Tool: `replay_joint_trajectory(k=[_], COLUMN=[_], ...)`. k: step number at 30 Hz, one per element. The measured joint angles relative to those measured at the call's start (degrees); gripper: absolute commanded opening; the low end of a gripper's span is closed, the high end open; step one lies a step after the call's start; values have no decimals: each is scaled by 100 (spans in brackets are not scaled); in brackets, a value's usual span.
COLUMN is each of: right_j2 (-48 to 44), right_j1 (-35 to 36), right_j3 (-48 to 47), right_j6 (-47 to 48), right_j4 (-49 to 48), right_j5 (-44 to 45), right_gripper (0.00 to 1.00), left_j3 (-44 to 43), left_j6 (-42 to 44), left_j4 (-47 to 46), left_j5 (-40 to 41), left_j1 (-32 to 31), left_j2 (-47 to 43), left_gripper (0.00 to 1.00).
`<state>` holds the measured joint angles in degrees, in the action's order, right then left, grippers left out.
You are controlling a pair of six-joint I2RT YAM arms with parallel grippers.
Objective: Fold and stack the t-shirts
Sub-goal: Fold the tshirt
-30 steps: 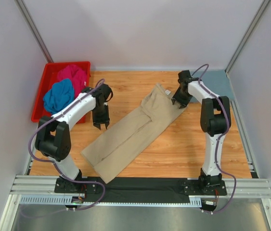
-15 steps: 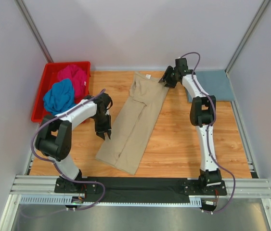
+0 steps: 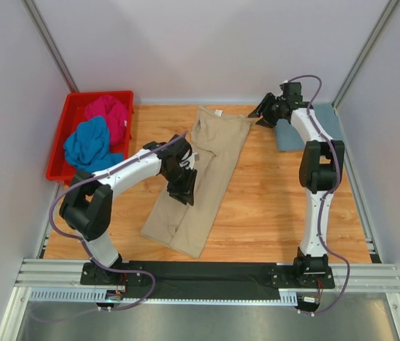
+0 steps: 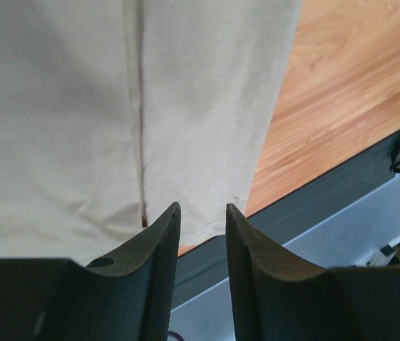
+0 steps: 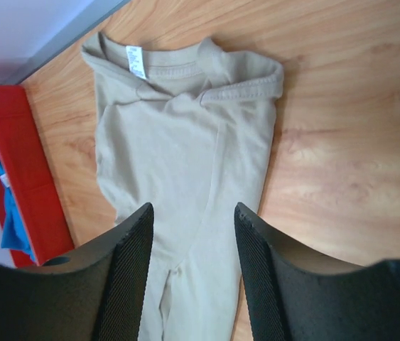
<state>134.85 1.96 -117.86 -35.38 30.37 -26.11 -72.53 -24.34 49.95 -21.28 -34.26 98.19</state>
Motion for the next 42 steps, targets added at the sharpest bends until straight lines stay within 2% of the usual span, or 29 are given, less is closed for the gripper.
replay_joint_trajectory(k=[10,14,18,24,31,37,39,42], right_j2=[-1578,-2120,-2081,-1158,0,1038,1220,1331], right_j1=[20,28,26,26,-24,-129,-142,-146], right_j3=[2271,3261,3486,2656,1547,96,-136,-221], right_j6=[-72,-275,-446,-597,-756,-916,-990,-1099], right_j4=[105,-131,-468,-1023,-1478,-1786,-1878,-2044], right_j5=[-155,-155,-35,109,295,153,103,90], right_gripper=[54,56,55,54,54,50,49,41], left_j3=[297,446,494,190,208,570,621,629], left_j6=[-13,-157,-289,-306,-531,-684,-737,-785], left_j4=[-345,-557,-629,-306,-415,-590,-643,-695], left_j5=[-221,-221,-109,142,186,68,31,13], left_j1=[-332,-442,-483,-485,-595,-957,-1078,-1182], left_j2=[505,623,728,728,442,463,527,669], left_gripper=[39,39,39,40,39,38,38,38])
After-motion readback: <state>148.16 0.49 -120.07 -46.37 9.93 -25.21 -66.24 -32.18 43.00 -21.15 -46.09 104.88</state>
